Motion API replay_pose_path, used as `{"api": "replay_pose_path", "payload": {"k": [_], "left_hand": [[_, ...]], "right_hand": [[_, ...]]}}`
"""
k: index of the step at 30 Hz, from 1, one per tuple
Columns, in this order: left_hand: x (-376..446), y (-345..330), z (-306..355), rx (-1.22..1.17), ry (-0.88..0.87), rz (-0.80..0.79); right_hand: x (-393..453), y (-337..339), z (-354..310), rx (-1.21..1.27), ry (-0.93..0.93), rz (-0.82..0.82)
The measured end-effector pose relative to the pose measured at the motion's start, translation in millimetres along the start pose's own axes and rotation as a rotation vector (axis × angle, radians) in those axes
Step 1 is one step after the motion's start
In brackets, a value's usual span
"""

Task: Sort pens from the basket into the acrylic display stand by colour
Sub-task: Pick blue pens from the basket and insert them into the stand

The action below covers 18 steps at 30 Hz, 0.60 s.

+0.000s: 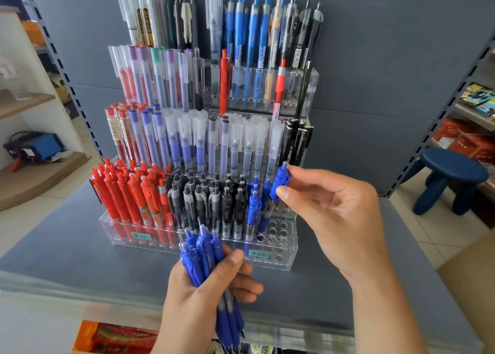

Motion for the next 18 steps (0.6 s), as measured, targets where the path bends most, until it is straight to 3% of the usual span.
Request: {"api": "replay_pose_path", "payload": {"k": [18], "left_hand": [[-0.1, -1.9, 0.7, 0.008, 0.010, -0.011]], "right_hand": [[0.0, -6.3, 2.4, -0.133, -0.008, -0.079]]}}
Point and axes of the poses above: each hand's wrist, its own x-axis towards the middle knuckle, its own y-axis out of the back of the hand, z = x × y, the point moved 6 cm from there along x, towards the middle knuckle, and after that the axes turned 9 degrees about -x, right-handed, at the moved point
